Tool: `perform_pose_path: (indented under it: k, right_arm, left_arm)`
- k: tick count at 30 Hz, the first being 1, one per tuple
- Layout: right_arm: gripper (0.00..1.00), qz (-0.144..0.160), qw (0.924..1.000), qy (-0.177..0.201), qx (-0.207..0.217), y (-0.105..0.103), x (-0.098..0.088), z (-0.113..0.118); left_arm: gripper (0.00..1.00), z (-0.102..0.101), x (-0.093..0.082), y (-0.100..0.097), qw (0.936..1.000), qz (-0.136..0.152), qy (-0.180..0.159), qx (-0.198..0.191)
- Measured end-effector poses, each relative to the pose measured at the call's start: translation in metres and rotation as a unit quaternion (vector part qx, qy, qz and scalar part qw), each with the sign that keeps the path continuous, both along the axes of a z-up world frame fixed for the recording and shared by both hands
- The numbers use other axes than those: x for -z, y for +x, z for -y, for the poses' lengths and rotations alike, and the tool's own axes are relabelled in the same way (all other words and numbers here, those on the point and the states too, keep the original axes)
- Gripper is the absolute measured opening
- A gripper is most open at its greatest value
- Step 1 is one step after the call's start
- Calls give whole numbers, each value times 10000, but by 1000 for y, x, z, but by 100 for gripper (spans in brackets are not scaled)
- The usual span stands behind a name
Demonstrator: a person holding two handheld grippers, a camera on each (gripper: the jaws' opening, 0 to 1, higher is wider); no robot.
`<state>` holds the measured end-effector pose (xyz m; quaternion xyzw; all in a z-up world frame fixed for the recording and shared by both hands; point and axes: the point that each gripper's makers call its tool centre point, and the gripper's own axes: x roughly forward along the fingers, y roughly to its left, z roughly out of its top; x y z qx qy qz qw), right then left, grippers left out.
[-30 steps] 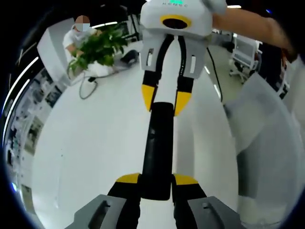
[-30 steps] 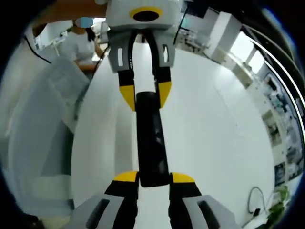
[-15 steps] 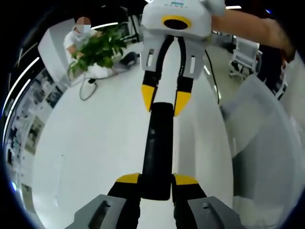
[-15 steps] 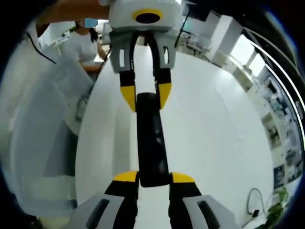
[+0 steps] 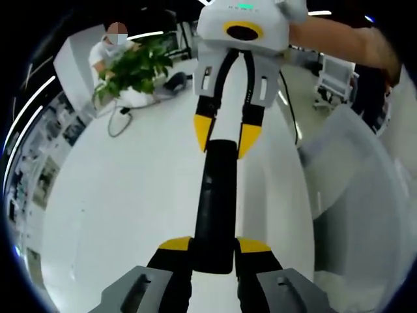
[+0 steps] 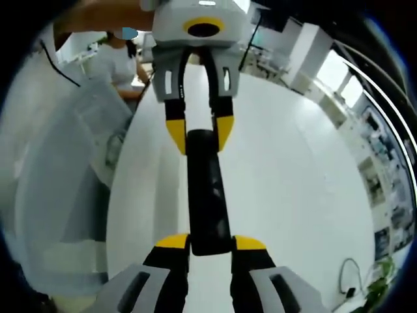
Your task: Press the specified remote control buttons in sequence, fully releasing each button before pressing the next.
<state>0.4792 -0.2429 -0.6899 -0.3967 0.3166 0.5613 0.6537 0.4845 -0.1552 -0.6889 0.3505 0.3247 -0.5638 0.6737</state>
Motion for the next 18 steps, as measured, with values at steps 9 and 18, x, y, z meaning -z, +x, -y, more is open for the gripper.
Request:
perform_pose_path:
  k: [9,18]
  right_arm:
    - [20,-83,9999,-30,-71,-14,11,1]
    - [20,-167,9998,-24,-129,-33,21,-1]
  left_arm:
    - [23,1,12,-11,10000,-76,-9,34]
    - [23,-1,23,-33,9999,-146,32,67]
